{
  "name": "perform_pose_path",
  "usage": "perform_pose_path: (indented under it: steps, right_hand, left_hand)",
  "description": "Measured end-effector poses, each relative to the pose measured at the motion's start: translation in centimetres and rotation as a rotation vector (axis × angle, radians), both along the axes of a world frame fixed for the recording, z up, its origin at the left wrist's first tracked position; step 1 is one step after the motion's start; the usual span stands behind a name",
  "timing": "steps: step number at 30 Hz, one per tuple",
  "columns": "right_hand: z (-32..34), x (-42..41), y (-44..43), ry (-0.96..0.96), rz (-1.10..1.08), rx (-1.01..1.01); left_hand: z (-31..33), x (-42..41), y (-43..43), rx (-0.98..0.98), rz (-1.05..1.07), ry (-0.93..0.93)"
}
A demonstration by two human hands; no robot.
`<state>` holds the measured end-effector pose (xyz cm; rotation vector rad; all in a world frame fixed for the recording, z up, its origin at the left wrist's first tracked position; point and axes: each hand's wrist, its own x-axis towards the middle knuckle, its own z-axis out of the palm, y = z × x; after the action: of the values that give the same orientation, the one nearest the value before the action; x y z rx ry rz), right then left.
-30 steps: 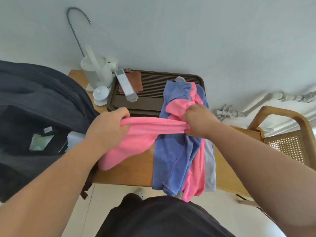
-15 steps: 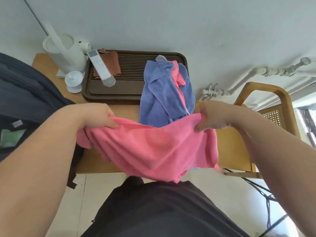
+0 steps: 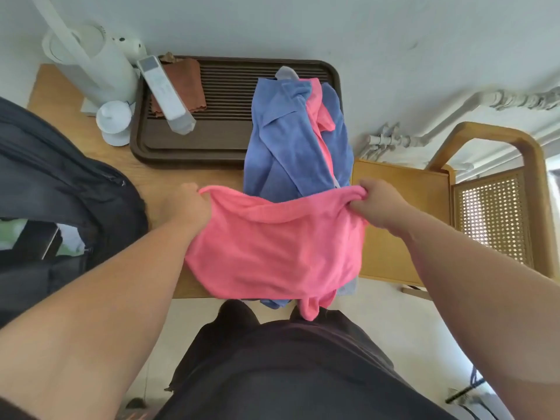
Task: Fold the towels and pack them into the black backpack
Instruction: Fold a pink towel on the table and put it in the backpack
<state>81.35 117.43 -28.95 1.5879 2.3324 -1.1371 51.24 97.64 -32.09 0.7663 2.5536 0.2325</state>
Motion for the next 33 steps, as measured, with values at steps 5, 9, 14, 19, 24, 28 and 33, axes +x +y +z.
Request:
perform_pose_path:
  steps: [5, 9, 14, 19, 24, 28, 33]
  right_hand:
    - [1.3, -1.5, 2.3, 0.383, -0.406, -0.177]
    - [0.7, -2.3, 3.4, 0.364, -0.458, -0.125]
    - [-1.9, -1.2, 1.6, 0.213, -0.610, -0.094]
    - [-5.0, 1.6, -2.7, 0.072, -0.444, -0.248]
    - [-5.3, 2.9, -3.7, 0.073, -0.398, -0.198]
    - [-4.8, 3.1, -4.0, 0.092, -0.354, -0.232]
    - [-3.7, 3.8, -5.5, 0.201, -0.441, -0.341]
  left_hand:
    - [2.2, -2.5, 2.2, 0.230, 0.151, 0.123]
    - [2.2, -3.2, 2.9, 0.018, -0.009, 0.154]
    - [0.9, 2.5, 1.8, 0.089, -0.314, 0.210]
    - [-2.5, 10.4, -2.0, 0.087, -0.624, -0.162]
    - [-4.3, 12.8, -2.6, -0.021, -0.730, -0.072]
    - [-4.8, 12.4, -2.4, -0.027, -0.760, 0.026]
    - [-4.3, 12.3, -2.0, 0.041, -0.674, -0.017]
